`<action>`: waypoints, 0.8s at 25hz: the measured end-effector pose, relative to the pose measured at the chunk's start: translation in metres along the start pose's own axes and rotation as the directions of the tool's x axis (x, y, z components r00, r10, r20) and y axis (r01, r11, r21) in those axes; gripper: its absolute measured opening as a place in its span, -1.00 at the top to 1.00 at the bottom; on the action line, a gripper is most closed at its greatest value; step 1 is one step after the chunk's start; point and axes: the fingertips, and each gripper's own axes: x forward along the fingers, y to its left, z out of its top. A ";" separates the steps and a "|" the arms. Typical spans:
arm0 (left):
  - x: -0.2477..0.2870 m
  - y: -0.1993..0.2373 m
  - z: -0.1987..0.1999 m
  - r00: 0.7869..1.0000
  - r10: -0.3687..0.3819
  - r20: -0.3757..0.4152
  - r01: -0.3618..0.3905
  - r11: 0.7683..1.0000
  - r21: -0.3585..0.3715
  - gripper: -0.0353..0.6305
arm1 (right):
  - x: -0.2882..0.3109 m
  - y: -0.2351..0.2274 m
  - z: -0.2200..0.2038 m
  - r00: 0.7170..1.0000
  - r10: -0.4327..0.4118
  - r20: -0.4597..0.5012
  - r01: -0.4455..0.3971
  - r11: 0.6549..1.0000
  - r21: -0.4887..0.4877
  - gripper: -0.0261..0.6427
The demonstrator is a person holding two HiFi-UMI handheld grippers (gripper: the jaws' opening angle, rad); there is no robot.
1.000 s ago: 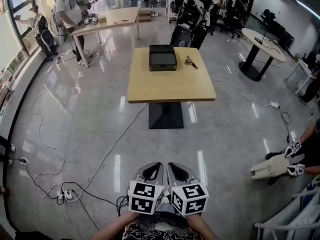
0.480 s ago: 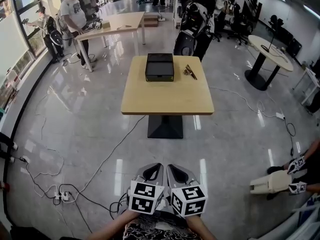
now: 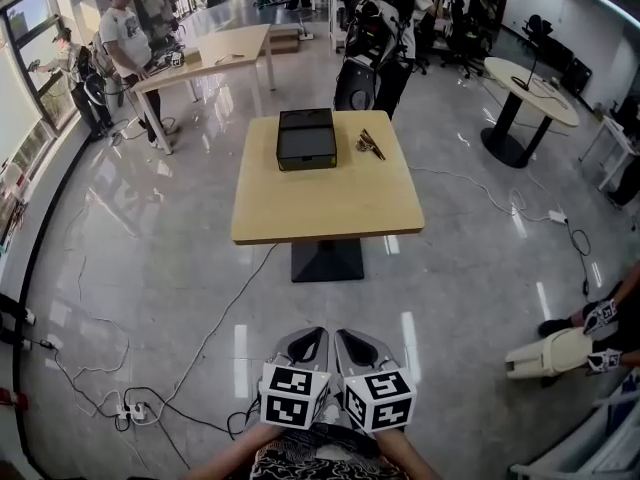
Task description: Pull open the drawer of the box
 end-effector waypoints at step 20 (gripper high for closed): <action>0.179 0.869 0.248 0.992 -0.130 0.002 0.130 0.992 0.004 0.85 | 0.823 0.268 0.307 0.992 -0.125 -0.013 0.125 0.992 -0.010 0.90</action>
